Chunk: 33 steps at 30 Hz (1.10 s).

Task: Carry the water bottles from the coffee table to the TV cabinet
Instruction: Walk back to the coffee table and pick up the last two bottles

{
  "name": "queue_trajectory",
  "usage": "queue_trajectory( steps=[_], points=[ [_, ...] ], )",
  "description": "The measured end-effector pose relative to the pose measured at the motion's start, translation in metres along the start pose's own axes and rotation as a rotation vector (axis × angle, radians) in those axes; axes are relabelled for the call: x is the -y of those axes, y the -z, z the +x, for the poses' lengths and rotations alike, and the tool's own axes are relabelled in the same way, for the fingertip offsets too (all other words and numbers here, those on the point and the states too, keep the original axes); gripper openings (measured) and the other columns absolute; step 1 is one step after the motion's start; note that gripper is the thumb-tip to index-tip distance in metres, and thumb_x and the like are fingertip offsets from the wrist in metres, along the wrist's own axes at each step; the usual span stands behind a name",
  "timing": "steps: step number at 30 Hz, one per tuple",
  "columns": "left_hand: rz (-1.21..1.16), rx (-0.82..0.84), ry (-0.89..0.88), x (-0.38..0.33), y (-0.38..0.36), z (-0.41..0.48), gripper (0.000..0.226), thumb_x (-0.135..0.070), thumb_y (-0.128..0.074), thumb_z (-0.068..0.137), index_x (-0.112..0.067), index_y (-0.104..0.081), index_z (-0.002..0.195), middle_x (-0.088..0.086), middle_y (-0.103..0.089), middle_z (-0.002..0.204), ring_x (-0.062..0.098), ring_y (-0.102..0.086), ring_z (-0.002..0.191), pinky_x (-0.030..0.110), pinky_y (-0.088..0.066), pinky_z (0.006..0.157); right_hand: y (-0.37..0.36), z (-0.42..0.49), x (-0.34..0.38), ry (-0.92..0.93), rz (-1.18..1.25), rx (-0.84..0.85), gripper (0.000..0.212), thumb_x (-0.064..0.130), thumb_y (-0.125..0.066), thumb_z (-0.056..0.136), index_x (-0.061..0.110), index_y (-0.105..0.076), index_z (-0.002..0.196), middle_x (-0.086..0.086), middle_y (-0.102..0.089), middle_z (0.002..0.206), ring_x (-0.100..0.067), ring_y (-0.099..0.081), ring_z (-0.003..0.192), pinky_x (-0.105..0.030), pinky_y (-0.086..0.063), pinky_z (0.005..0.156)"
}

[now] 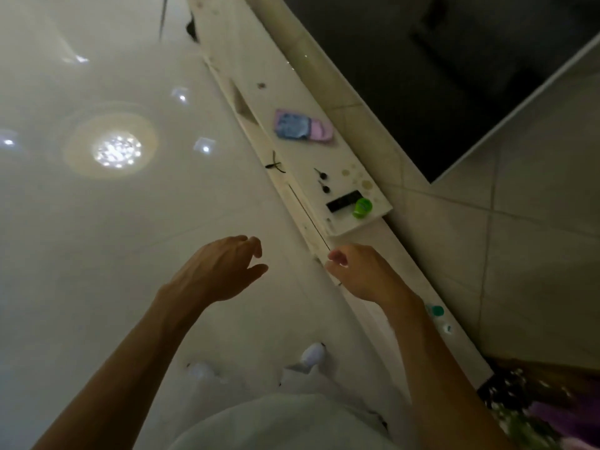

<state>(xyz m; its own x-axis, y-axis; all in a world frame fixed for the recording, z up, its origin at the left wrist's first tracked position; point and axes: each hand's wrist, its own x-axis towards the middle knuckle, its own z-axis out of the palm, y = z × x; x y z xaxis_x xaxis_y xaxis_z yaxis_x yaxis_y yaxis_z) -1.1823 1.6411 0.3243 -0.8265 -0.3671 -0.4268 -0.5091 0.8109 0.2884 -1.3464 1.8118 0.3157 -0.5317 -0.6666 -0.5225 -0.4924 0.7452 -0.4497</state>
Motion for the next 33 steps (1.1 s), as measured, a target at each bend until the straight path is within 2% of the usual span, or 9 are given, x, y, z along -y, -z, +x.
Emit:
queue_trajectory(
  steps=[5,9,15,24,29,33],
  points=[
    [-0.100,-0.009,0.143,0.108,0.007,-0.070,0.041,-0.045,-0.049,0.093,-0.020,-0.051,0.126,0.000,-0.060,0.122,0.013,-0.058,0.098,0.029,-0.049,0.088,-0.053,0.009,0.115,0.168,-0.124,0.074,0.039,0.034,-0.053,0.097,0.014,-0.056,0.131,-0.003,-0.061,0.129,-0.017,-0.058,0.113,-0.026,-0.045,0.092],
    [-0.172,-0.092,0.286,0.192,0.011,-0.136,0.039,-0.042,-0.051,0.093,-0.020,-0.051,0.125,0.001,-0.060,0.122,0.013,-0.058,0.096,0.027,-0.050,0.086,-0.103,0.016,0.203,0.334,-0.209,0.108,0.036,0.034,-0.055,0.097,0.014,-0.061,0.126,-0.004,-0.065,0.122,-0.016,-0.060,0.106,-0.024,-0.044,0.086],
    [-0.251,-0.223,0.540,0.281,0.005,-0.239,0.039,-0.043,-0.052,0.092,-0.019,-0.053,0.124,0.002,-0.061,0.121,0.016,-0.059,0.100,0.028,-0.047,0.086,-0.166,0.021,0.323,0.552,-0.388,0.191,0.035,0.035,-0.055,0.096,0.014,-0.063,0.123,-0.004,-0.067,0.119,-0.016,-0.062,0.103,-0.033,-0.051,0.094],
    [-0.441,-0.353,0.911,0.333,-0.034,-0.366,0.038,-0.045,-0.053,0.091,-0.021,-0.054,0.121,0.001,-0.060,0.121,0.018,-0.057,0.104,0.031,-0.047,0.088,-0.248,0.016,0.453,0.913,-0.675,0.359,0.035,0.035,-0.055,0.096,0.012,-0.064,0.120,-0.006,-0.066,0.118,-0.019,-0.061,0.103,-0.031,-0.048,0.087],
    [-0.520,-0.390,1.072,0.336,-0.048,-0.403,0.038,-0.044,-0.052,0.092,-0.022,-0.053,0.123,0.001,-0.059,0.123,0.017,-0.057,0.107,0.032,-0.046,0.090,-0.288,0.012,0.507,1.119,-0.758,0.442,0.032,0.034,-0.056,0.095,0.010,-0.067,0.115,-0.006,-0.068,0.112,-0.020,-0.062,0.099,-0.025,-0.041,0.079],
    [-0.523,-0.531,1.162,0.341,-0.040,-0.408,0.034,-0.043,-0.053,0.092,-0.023,-0.056,0.118,0.000,-0.062,0.116,0.016,-0.059,0.099,0.032,-0.049,0.085,-0.309,0.015,0.549,1.264,-0.797,0.506,0.033,0.034,-0.055,0.096,0.010,-0.066,0.116,-0.006,-0.067,0.112,-0.020,-0.061,0.098,-0.027,-0.043,0.080]
  ],
)
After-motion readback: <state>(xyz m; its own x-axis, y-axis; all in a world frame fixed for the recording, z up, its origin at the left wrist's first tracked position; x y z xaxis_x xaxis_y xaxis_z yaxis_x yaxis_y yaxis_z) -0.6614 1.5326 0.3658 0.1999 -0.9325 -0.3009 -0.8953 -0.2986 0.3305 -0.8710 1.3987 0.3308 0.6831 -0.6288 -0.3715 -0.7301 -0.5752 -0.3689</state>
